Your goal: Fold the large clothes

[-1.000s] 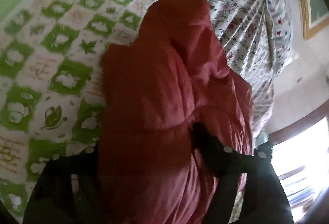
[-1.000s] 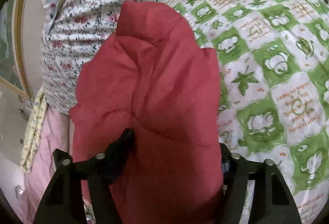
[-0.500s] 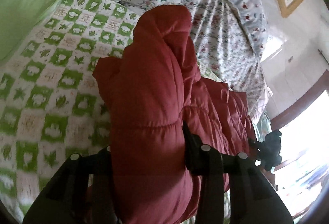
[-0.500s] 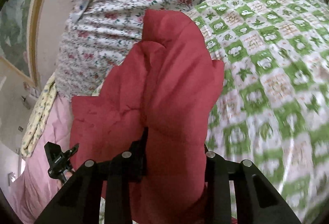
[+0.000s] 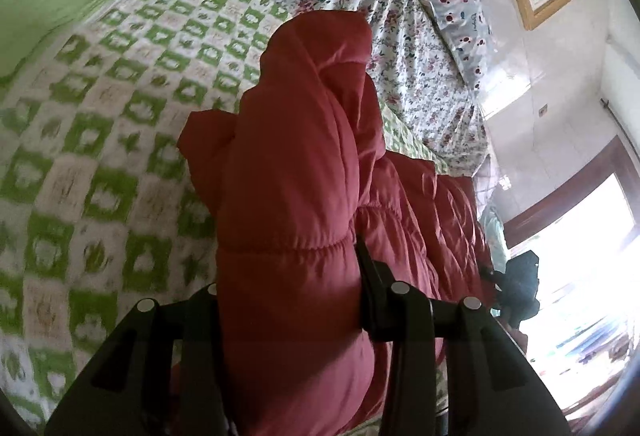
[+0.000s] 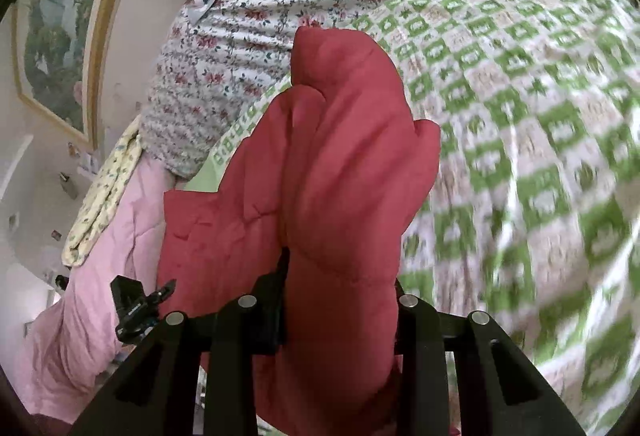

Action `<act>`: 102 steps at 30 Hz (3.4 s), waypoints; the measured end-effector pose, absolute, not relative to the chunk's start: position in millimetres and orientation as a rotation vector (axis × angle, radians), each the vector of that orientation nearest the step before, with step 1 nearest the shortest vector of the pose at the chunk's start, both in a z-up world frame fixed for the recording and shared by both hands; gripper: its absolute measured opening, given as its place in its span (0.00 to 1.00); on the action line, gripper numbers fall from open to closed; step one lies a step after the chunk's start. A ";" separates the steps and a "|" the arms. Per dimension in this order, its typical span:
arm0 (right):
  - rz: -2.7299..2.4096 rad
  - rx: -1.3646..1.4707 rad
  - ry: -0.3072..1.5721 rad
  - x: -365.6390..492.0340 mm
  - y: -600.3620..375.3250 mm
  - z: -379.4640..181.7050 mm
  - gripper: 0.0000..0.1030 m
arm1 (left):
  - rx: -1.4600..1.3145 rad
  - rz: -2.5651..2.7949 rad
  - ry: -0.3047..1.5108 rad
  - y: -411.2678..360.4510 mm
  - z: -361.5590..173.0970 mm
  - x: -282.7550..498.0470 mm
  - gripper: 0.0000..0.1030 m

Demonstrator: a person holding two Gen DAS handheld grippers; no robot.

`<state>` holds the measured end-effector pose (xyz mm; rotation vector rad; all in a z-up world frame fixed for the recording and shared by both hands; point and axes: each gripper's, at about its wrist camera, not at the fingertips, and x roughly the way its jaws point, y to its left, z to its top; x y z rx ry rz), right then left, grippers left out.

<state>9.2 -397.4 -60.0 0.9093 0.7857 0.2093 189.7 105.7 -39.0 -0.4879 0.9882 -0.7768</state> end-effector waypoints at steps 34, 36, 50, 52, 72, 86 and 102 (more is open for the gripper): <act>-0.071 0.841 0.782 5.2 -400.9 -102.5 0.80 | -0.218 -0.327 0.909 100.4 -32.8 168.8 0.77; -0.098 0.814 0.771 2.7 -398.8 -94.5 0.80 | -0.204 -0.312 0.884 103.0 -24.6 165.1 0.77; -0.137 0.662 0.691 -12.9 -374.2 -46.0 0.80 | -0.147 -0.344 0.842 96.0 -5.6 142.3 0.77; -0.130 0.655 0.694 -13.5 -370.1 -45.0 0.80 | -0.140 -0.351 0.843 94.4 -5.3 139.9 0.77; -0.045 0.403 0.706 -18.1 -292.1 -13.6 0.80 | 0.008 -0.562 0.805 32.3 2.3 92.3 0.77; 0.026 0.204 0.811 33.6 -234.0 -42.5 0.80 | 0.136 -0.512 0.884 -5.2 -54.5 111.6 0.79; -0.141 0.299 0.908 117.7 -291.2 -63.1 0.81 | 0.105 -0.271 0.987 -18.0 -82.9 219.7 0.79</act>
